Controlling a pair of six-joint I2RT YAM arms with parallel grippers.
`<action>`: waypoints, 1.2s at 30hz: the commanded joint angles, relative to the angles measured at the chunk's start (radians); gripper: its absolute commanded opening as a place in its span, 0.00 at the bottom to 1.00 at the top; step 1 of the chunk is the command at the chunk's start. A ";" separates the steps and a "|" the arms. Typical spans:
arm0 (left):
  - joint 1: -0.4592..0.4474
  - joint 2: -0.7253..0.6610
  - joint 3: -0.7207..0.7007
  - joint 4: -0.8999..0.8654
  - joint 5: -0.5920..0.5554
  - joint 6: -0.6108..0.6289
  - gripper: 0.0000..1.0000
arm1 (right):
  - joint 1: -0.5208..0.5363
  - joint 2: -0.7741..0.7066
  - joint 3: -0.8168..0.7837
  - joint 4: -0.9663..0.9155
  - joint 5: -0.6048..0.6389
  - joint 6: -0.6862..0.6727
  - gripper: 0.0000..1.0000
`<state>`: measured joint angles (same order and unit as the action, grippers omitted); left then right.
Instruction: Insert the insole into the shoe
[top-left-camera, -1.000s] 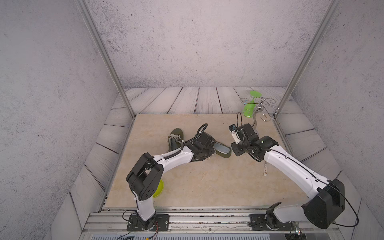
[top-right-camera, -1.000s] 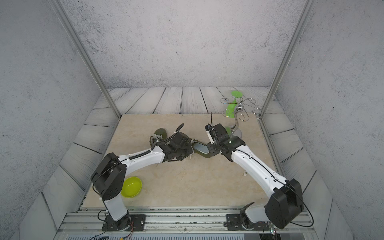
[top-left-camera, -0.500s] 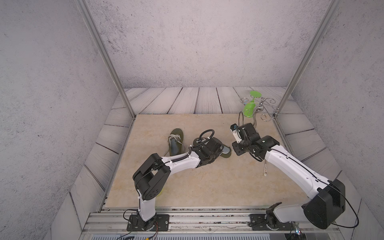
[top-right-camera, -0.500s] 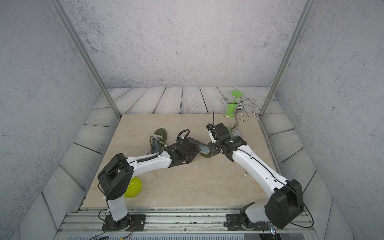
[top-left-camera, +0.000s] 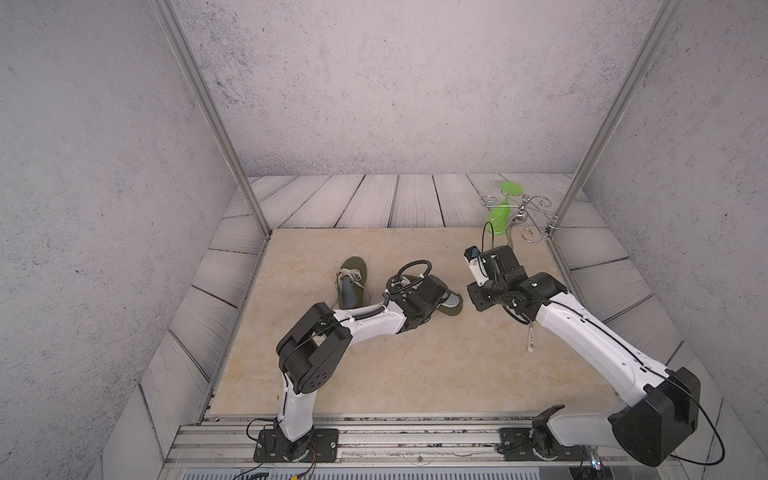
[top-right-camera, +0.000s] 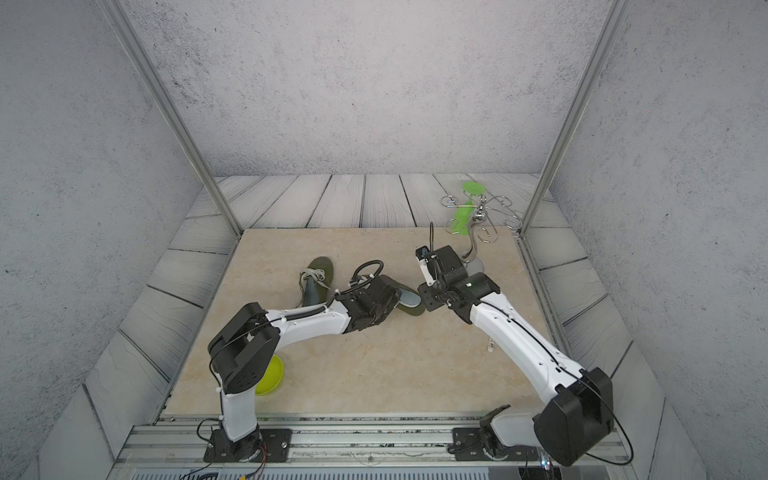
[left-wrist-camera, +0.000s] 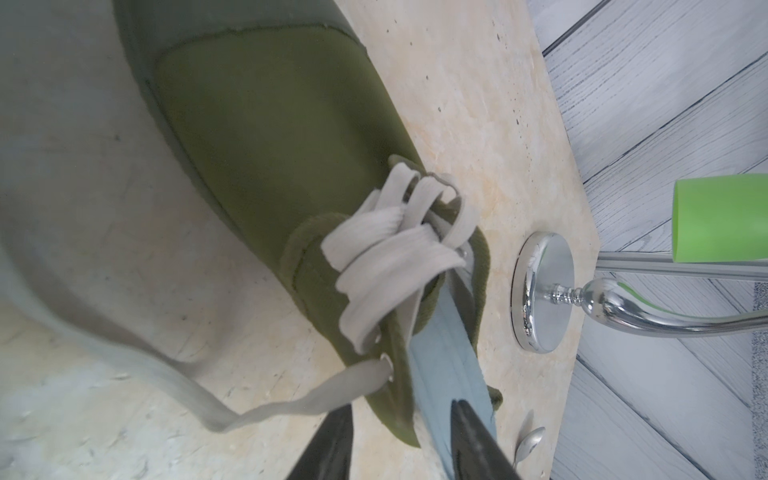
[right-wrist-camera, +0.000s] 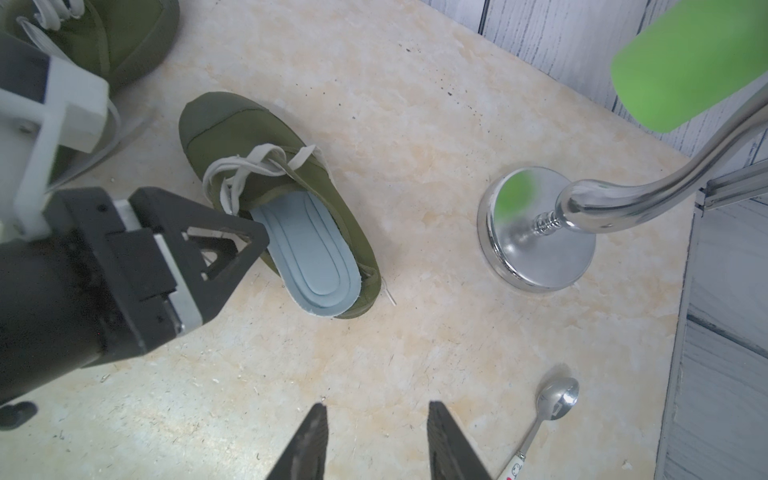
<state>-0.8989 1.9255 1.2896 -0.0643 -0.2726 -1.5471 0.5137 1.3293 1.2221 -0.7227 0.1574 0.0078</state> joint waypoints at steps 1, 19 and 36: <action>0.008 0.017 0.022 -0.026 -0.069 -0.008 0.40 | -0.003 -0.019 0.008 -0.021 -0.014 -0.005 0.42; 0.042 -0.026 -0.027 -0.007 -0.023 0.160 0.10 | -0.003 0.037 -0.016 -0.013 -0.120 -0.027 0.42; 0.226 -0.160 -0.174 0.080 0.395 0.500 0.00 | 0.043 0.135 -0.086 0.065 -0.309 -0.100 0.41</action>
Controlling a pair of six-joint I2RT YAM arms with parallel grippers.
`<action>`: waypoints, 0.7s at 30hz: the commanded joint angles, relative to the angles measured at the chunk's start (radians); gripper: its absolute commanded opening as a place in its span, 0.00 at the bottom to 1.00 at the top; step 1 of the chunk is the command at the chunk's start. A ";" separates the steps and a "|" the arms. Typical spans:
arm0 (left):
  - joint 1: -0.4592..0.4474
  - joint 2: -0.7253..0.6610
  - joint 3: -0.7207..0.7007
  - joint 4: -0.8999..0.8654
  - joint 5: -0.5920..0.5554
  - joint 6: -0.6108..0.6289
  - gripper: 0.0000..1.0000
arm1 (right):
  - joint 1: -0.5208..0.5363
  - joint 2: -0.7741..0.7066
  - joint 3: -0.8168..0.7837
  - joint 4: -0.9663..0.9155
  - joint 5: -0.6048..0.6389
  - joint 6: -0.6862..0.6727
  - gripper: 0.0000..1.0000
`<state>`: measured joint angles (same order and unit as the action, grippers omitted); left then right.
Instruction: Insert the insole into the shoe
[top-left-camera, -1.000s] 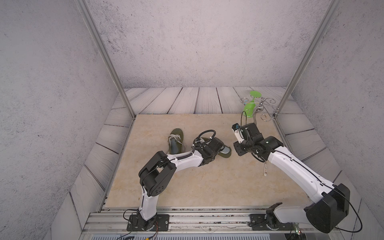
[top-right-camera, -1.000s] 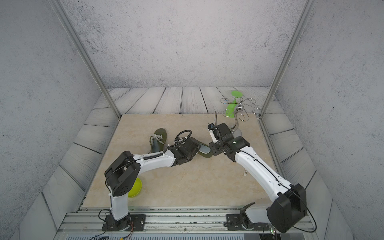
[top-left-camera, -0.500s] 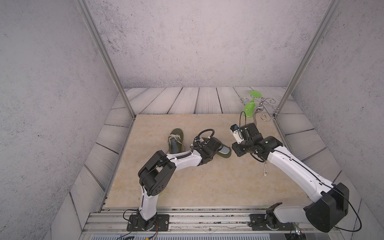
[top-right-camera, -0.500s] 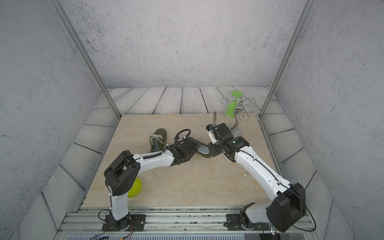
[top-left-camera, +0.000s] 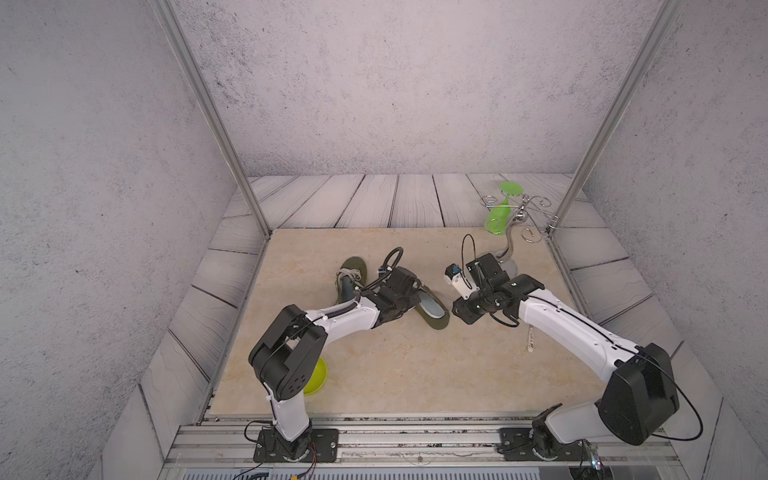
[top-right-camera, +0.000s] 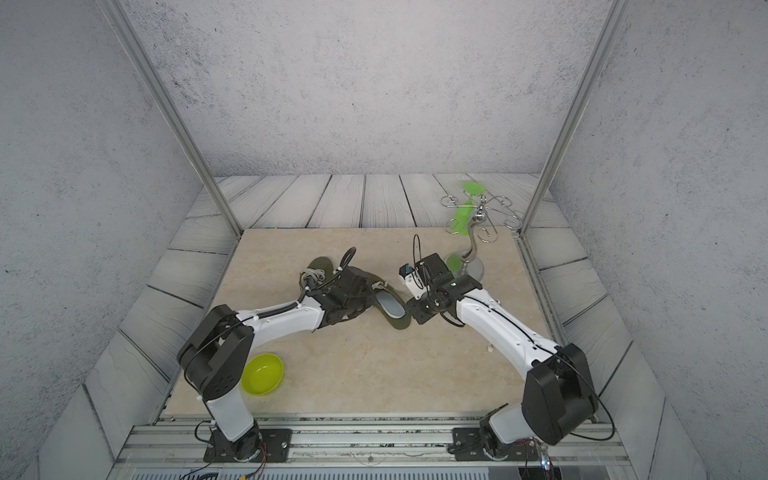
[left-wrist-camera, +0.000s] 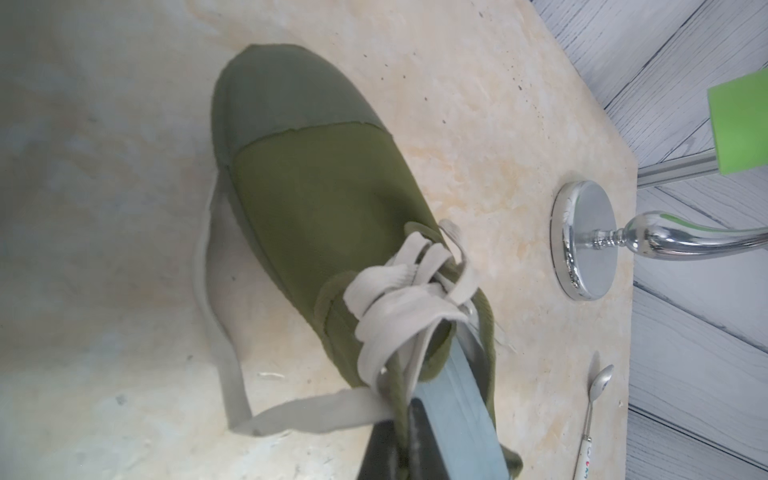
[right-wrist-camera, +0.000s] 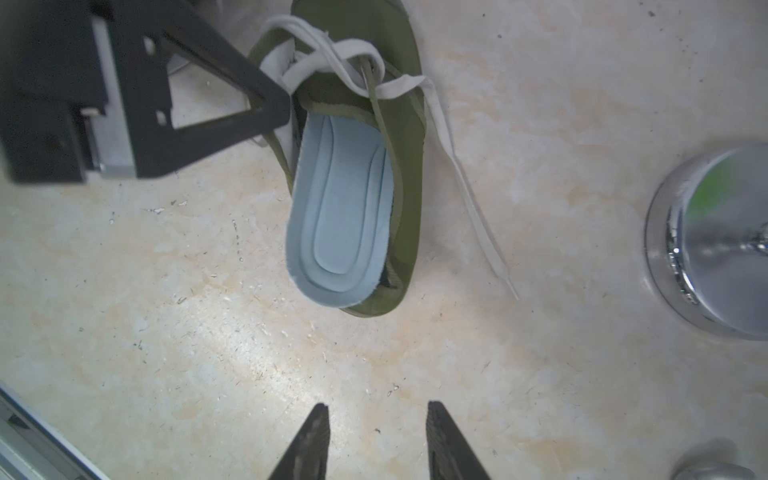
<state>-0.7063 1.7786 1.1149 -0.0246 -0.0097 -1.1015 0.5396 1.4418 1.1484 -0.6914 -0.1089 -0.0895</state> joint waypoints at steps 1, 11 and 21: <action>0.047 -0.003 0.007 0.032 0.182 0.068 0.00 | 0.028 0.026 -0.015 0.046 -0.047 0.008 0.41; 0.074 0.040 -0.009 0.101 0.327 0.058 0.00 | 0.143 0.126 -0.003 0.151 -0.017 0.055 0.41; 0.084 0.012 -0.021 0.088 0.333 0.072 0.00 | 0.146 0.199 0.010 0.192 0.071 0.022 0.36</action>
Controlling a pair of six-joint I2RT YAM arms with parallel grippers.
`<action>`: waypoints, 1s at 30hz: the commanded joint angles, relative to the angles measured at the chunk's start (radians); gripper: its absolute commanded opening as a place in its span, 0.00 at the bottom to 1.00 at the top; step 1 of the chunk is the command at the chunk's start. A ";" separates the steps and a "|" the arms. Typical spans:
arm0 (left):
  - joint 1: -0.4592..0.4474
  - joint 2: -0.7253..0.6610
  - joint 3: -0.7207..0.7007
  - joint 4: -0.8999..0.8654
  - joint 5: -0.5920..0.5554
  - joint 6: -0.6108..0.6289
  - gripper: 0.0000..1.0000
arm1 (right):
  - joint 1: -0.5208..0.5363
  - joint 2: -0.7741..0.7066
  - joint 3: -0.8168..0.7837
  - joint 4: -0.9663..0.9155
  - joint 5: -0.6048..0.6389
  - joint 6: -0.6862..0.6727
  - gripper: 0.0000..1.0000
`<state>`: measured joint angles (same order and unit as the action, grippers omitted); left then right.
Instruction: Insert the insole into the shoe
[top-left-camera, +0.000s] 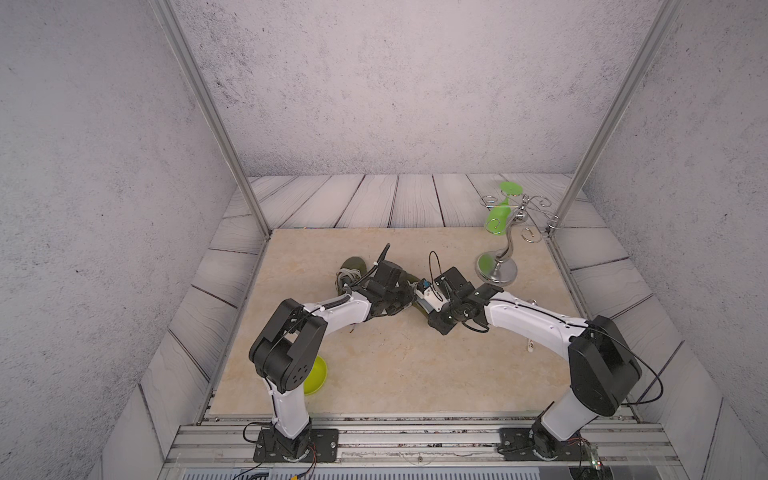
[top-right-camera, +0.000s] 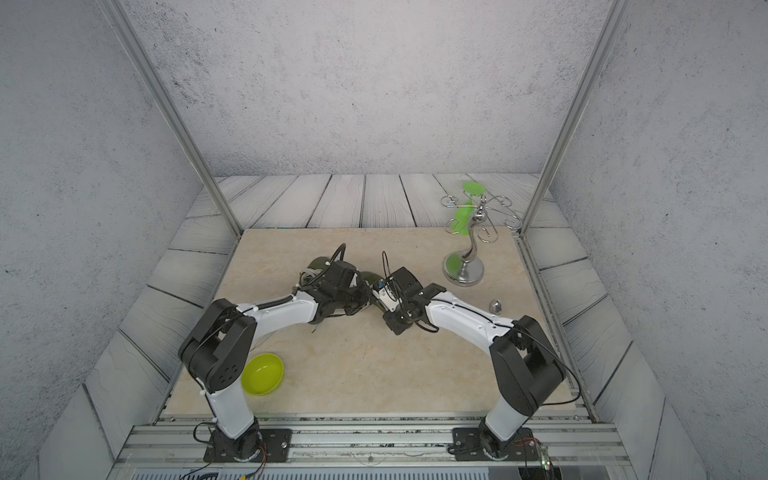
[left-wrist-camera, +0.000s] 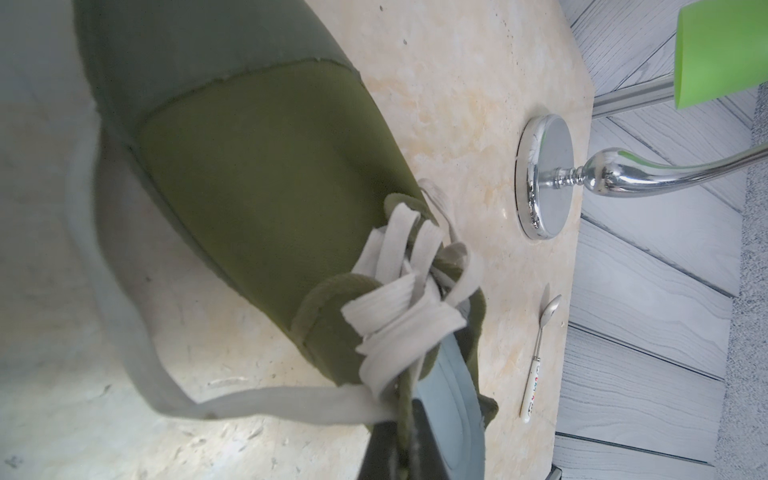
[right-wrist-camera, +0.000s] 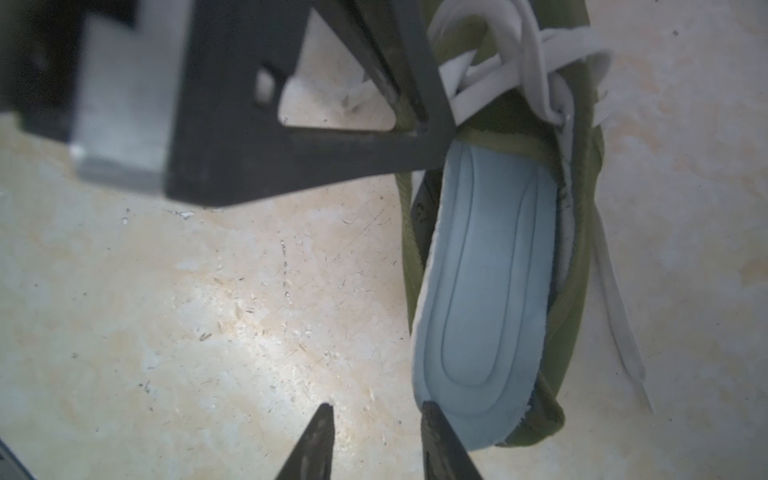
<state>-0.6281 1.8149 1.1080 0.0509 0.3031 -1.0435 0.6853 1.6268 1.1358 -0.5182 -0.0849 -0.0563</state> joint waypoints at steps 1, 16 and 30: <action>0.006 -0.026 -0.013 0.012 0.021 0.016 0.00 | 0.001 0.006 0.022 0.022 0.052 -0.011 0.36; 0.008 -0.037 -0.011 0.009 0.037 0.022 0.00 | -0.001 0.102 0.063 0.040 0.117 -0.063 0.25; 0.010 -0.042 -0.013 -0.006 0.077 0.080 0.00 | -0.063 0.189 0.105 0.110 0.073 -0.110 0.00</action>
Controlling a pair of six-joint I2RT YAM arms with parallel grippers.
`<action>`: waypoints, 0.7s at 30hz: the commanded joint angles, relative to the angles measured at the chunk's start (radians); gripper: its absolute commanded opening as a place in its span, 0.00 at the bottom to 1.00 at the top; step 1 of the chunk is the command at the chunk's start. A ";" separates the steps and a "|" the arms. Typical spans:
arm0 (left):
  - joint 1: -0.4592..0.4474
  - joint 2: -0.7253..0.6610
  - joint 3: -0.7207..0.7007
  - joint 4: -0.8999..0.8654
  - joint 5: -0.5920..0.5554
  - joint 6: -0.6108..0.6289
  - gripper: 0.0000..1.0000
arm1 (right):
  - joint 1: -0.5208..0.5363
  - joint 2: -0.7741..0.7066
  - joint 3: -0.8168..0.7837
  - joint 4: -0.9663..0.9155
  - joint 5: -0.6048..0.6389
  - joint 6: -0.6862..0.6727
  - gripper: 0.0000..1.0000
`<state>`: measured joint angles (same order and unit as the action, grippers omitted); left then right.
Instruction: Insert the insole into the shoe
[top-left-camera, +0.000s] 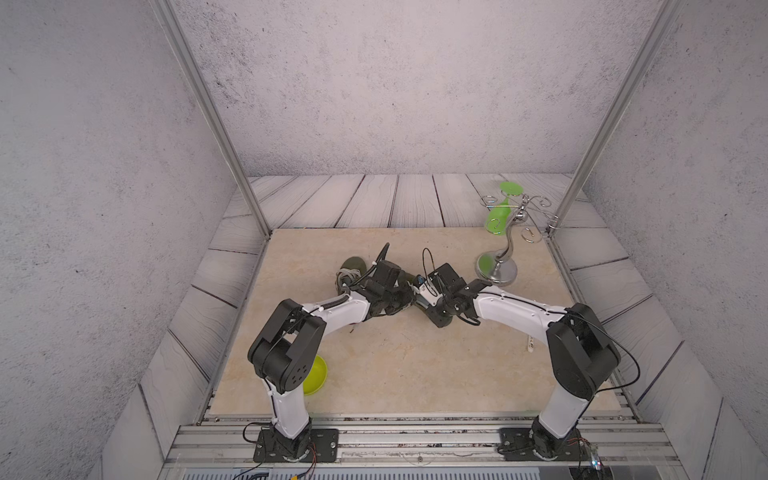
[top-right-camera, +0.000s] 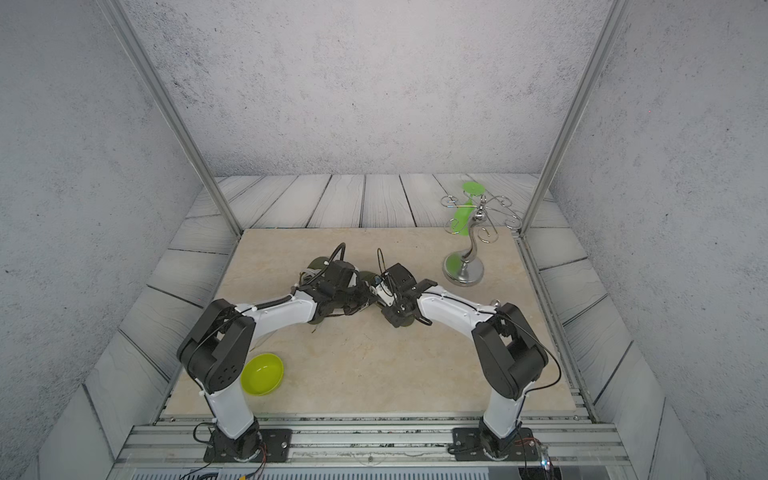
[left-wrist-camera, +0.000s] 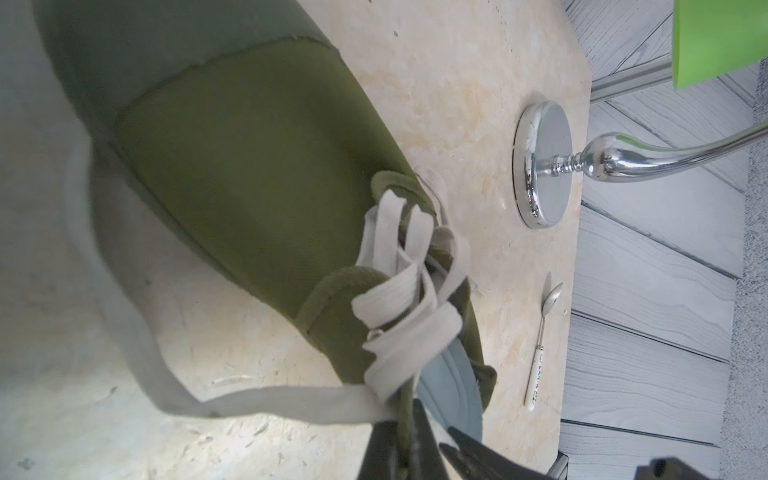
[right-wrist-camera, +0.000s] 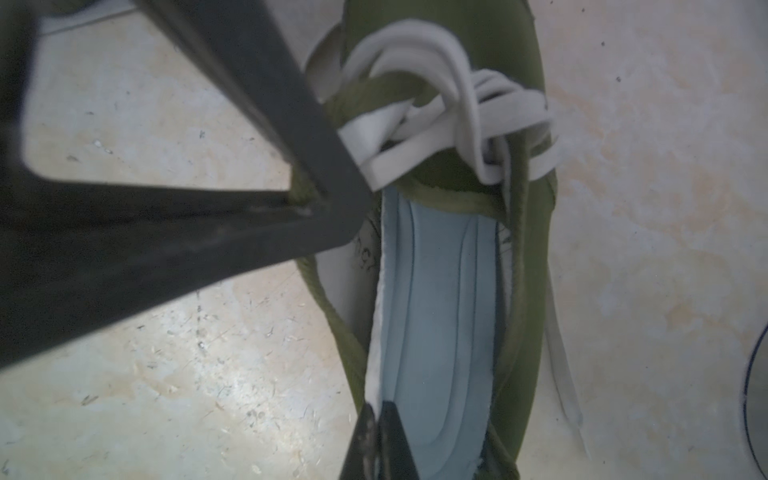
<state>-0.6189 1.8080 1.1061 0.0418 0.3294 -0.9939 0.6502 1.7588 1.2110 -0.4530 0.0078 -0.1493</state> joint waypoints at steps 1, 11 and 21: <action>0.001 -0.030 -0.009 0.007 0.060 0.029 0.00 | -0.038 0.070 0.033 0.050 -0.033 -0.015 0.00; 0.027 0.023 0.011 0.060 0.180 0.020 0.00 | -0.091 0.284 0.173 -0.034 -0.115 0.035 0.00; 0.036 0.073 0.054 0.100 0.273 0.005 0.00 | -0.091 0.272 0.283 -0.042 -0.171 0.129 0.00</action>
<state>-0.5579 1.8717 1.1084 0.0635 0.4519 -0.9913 0.5632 2.0212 1.4857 -0.5308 -0.1249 -0.0860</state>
